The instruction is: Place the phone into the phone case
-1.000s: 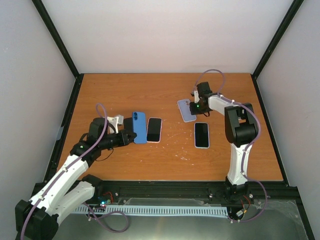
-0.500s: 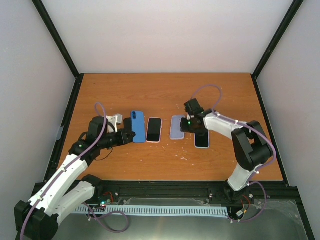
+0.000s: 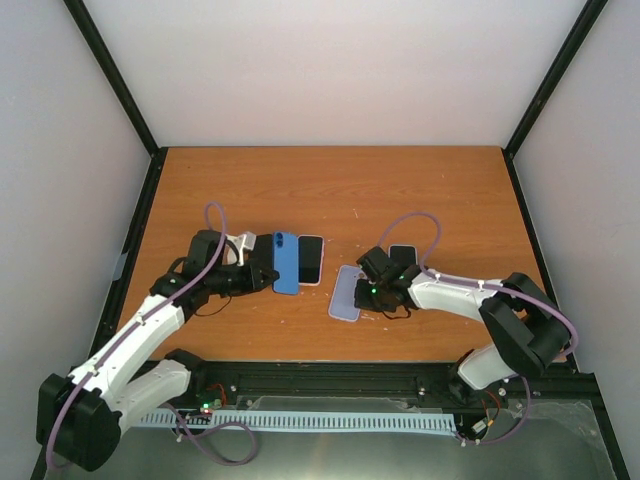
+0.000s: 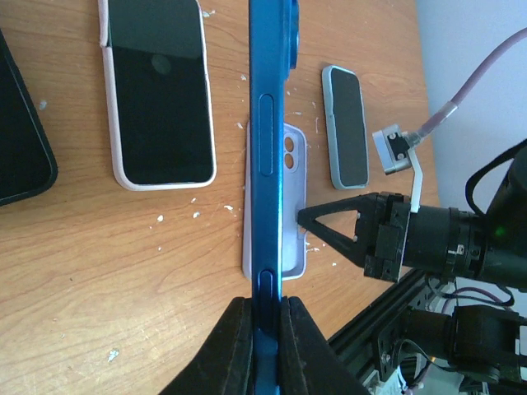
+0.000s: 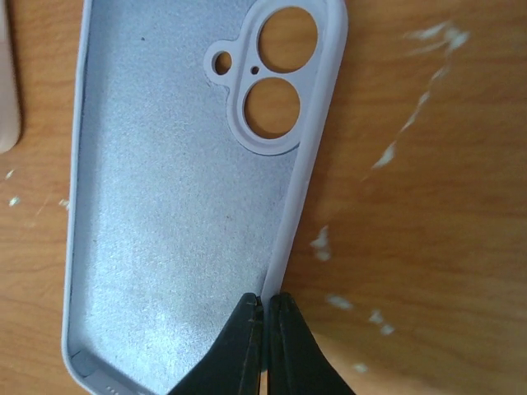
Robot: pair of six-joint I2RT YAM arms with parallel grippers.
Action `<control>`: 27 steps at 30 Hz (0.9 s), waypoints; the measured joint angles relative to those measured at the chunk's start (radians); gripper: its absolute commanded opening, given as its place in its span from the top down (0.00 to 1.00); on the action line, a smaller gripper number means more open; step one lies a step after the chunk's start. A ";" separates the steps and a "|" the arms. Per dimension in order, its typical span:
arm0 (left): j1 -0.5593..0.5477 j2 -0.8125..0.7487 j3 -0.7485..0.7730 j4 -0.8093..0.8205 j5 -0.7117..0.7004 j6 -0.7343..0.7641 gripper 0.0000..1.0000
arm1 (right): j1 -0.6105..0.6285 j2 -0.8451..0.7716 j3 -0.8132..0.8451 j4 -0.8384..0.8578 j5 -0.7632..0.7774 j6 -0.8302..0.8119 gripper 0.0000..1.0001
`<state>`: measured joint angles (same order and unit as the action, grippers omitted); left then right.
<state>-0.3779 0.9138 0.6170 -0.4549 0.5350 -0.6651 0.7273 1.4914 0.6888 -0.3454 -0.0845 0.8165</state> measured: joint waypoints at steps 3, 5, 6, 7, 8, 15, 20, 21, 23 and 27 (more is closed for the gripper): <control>-0.014 0.024 -0.001 0.014 0.018 -0.006 1.00 | 0.047 -0.019 -0.026 0.036 0.000 0.034 0.96; -0.030 0.043 -0.001 0.024 0.025 -0.010 1.00 | 0.066 -0.019 -0.028 0.052 -0.003 0.046 0.92; -0.042 0.054 -0.001 0.030 0.028 -0.011 1.00 | 0.073 -0.018 -0.028 0.058 -0.003 0.050 0.88; -0.054 0.066 -0.001 0.035 0.031 -0.014 1.00 | 0.075 -0.017 -0.028 0.060 -0.001 0.055 0.84; -0.069 0.079 -0.001 0.040 0.032 -0.016 1.00 | 0.076 -0.017 -0.028 0.058 0.002 0.055 0.79; -0.135 0.156 -0.001 0.059 0.034 -0.021 1.00 | 0.077 -0.068 -0.029 0.032 0.052 0.037 0.63; -0.169 0.221 0.000 0.074 0.003 -0.021 1.00 | 0.077 -0.159 -0.036 0.042 0.077 0.021 0.72; -0.180 0.231 0.002 0.074 -0.011 -0.021 1.00 | 0.077 -0.170 -0.041 0.049 0.077 0.017 0.75; -0.208 0.251 0.009 0.075 -0.040 -0.022 1.00 | 0.076 -0.189 -0.056 0.074 0.072 0.017 0.78; -0.263 0.299 0.034 0.092 -0.092 -0.030 1.00 | 0.076 -0.209 -0.107 0.171 0.019 0.039 0.86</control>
<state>-0.6411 1.2133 0.6506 -0.3630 0.4435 -0.6949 0.8028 1.2827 0.5819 -0.1745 -0.0650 0.8558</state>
